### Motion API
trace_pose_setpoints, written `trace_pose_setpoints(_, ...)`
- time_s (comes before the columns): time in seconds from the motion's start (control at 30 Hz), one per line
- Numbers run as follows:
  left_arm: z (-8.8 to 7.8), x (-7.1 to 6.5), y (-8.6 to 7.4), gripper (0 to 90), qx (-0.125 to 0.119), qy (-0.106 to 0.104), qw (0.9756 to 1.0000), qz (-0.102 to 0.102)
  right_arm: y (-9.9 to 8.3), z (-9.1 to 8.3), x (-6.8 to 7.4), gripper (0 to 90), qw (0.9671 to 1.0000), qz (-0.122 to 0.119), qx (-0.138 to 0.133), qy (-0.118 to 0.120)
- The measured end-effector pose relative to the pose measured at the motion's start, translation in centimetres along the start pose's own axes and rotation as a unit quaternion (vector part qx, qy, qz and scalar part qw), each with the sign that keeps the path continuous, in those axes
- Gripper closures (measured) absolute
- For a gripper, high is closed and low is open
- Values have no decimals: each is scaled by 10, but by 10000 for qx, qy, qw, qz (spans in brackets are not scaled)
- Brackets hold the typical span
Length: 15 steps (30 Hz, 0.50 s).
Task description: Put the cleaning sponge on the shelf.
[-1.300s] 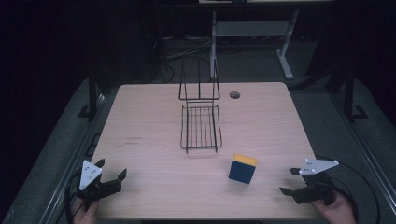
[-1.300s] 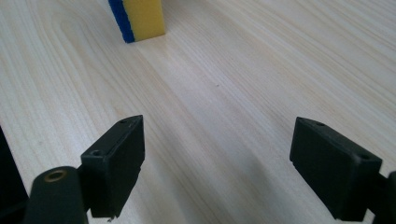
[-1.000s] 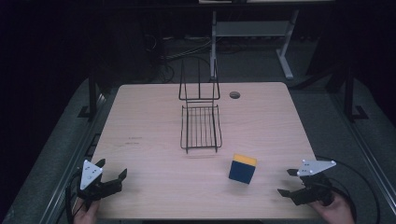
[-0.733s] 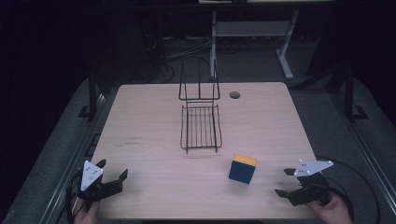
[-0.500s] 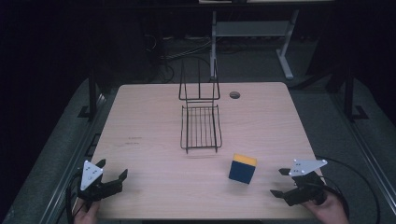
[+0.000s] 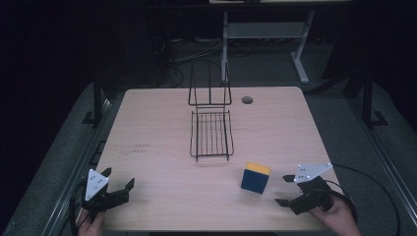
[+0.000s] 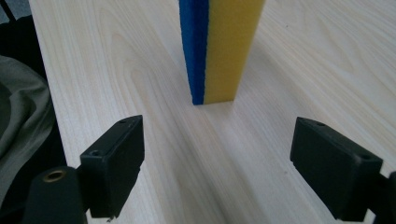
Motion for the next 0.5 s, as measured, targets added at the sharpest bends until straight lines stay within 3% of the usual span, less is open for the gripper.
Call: trace_pose_setpoints(0.5,0,0,0,139,2,3,10000,4,16,10,6,161,9997,-178,55,185)
Point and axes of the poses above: each handheld gripper's, and its own axes: z roughly forward along the jaws, y roughly out of its top, x roughly to its left, the point moved 1 cm from there along z, roughly forward along the jaws, and after that the axes turned 13 degrees about -y, right-handed, at the moved point
